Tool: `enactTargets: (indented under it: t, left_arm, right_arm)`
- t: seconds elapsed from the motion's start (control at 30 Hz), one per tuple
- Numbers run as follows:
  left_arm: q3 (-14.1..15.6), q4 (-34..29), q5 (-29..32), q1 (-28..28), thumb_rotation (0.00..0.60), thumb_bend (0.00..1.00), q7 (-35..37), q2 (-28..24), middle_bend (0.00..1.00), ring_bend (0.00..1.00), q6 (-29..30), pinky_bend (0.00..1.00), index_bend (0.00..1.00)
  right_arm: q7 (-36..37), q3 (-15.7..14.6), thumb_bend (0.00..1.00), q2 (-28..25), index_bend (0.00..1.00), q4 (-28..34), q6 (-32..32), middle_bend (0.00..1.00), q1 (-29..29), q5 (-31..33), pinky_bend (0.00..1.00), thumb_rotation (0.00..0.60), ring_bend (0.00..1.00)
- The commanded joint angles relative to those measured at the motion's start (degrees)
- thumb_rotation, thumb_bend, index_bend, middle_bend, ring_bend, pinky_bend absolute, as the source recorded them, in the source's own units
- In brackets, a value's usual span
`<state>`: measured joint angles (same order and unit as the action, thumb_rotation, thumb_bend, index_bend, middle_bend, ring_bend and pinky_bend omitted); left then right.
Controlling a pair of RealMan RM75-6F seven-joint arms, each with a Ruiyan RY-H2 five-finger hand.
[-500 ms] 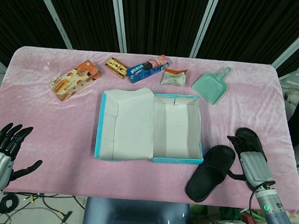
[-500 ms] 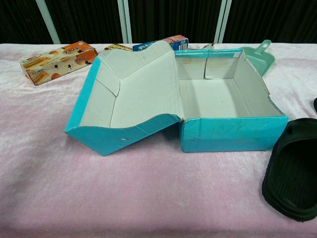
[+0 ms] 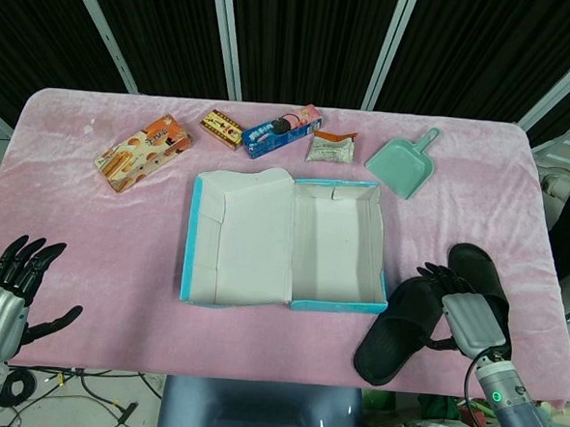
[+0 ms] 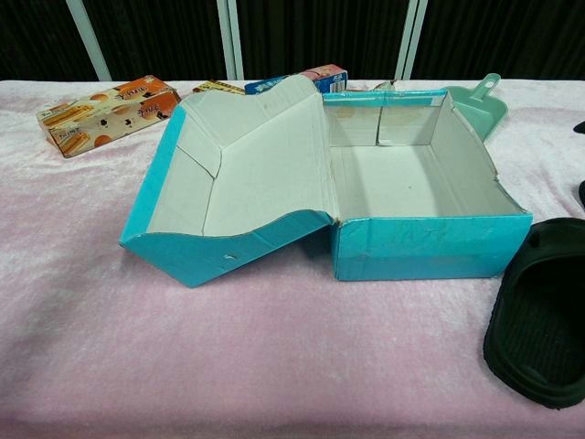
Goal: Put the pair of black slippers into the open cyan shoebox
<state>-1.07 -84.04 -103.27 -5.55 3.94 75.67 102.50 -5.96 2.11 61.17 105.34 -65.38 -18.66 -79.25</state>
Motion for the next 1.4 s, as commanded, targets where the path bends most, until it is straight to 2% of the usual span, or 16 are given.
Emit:
enactTargets:
  t: [0.03, 0.2, 0.43, 0.8, 0.83, 0.97, 1.1, 1.17, 1.27, 1.4]
  left_arm:
    - [0.0, 0.0, 0.0, -0.1, 0.6, 0.0, 0.1, -0.1, 0.18, 0.09, -0.1, 0.08, 0.1]
    - [0.2, 0.3, 0.1, 0.0, 0.6, 0.0, 0.4, 0.0, 0.18, 0.09, -0.4, 0.08, 0.1]
    - [0.3, 0.7, 0.5, 0.1, 0.6, 0.0, 0.8, 0.0, 0.18, 0.09, -0.5, 0.08, 0.1]
    - [0.2, 0.5, 0.7, -0.2, 0.6, 0.0, 0.5, 0.0, 0.18, 0.09, -1.2, 0.08, 0.1]
    - [0.2, 0.4, 0.8, -0.2, 0.6, 0.0, 0.5, 0.0, 0.18, 0.09, -1.4, 0.08, 0.1]
    - [0.1, 0.5, 1.1, -0.1, 0.6, 0.0, 0.5, -0.1, 0.18, 0.09, -1.5, 0.08, 0.1]
    - [0.2, 0.4, 1.1, -0.2, 0.6, 0.0, 0.5, -0.1, 0.18, 0.09, -1.5, 0.08, 0.1]
    - [0.2, 0.3, 1.0, -0.2, 0.6, 0.0, 0.4, -0.1, 0.18, 0.09, -1.4, 0.08, 0.1]
    - [0.2, 0.1, 0.9, -0.1, 0.6, 0.0, 0.2, -0.2, 0.18, 0.09, -1.4, 0.08, 0.1]
    - [0.2, -0.1, 0.9, 0.0, 0.6, 0.0, 0.1, -0.3, 0.18, 0.09, -1.1, 0.08, 0.1]
  right_arm:
    - [-1.7, 0.4, 0.0, 0.5, 0.0, 0.8, 1.9, 0.02, -1.1, 2.4, 0.16, 0.6, 0.0]
    - [-3.0, 1.5, 0.0, 2.9, 0.0, -0.6, 4.7, 0.01, -2.9, 6.4, 0.16, 0.6, 0.0]
    - [-2.1, 2.7, 0.0, 7.5, 0.0, -5.7, 8.4, 0.01, -5.2, 11.0, 0.16, 0.6, 0.0]
    - [-2.7, 2.6, 0.01, 9.2, 0.0, -6.6, 9.5, 0.01, -6.3, 12.1, 0.16, 0.6, 0.0]
    - [-5.1, 2.3, 0.02, 9.8, 0.0, -9.2, 10.2, 0.01, -6.7, 14.3, 0.16, 0.6, 0.0]
    - [-13.1, 2.0, 0.07, 11.7, 0.0, -12.6, 9.3, 0.02, -7.4, 20.8, 0.16, 0.6, 0.0]
    - [-17.7, 1.5, 0.14, 12.1, 0.0, -13.5, 9.7, 0.08, -8.2, 25.7, 0.16, 0.6, 0.0]
    - [-20.1, 1.1, 0.19, 12.4, 0.04, -14.1, 9.8, 0.12, -8.8, 27.2, 0.16, 0.6, 0.0]
    - [-22.0, 0.8, 0.25, 12.6, 0.14, -14.0, 9.9, 0.23, -9.4, 28.5, 0.16, 0.6, 0.02]
    - [-22.9, 0.7, 0.31, 12.5, 0.3, -13.2, 9.7, 0.38, -10.1, 27.8, 0.2, 0.6, 0.14]
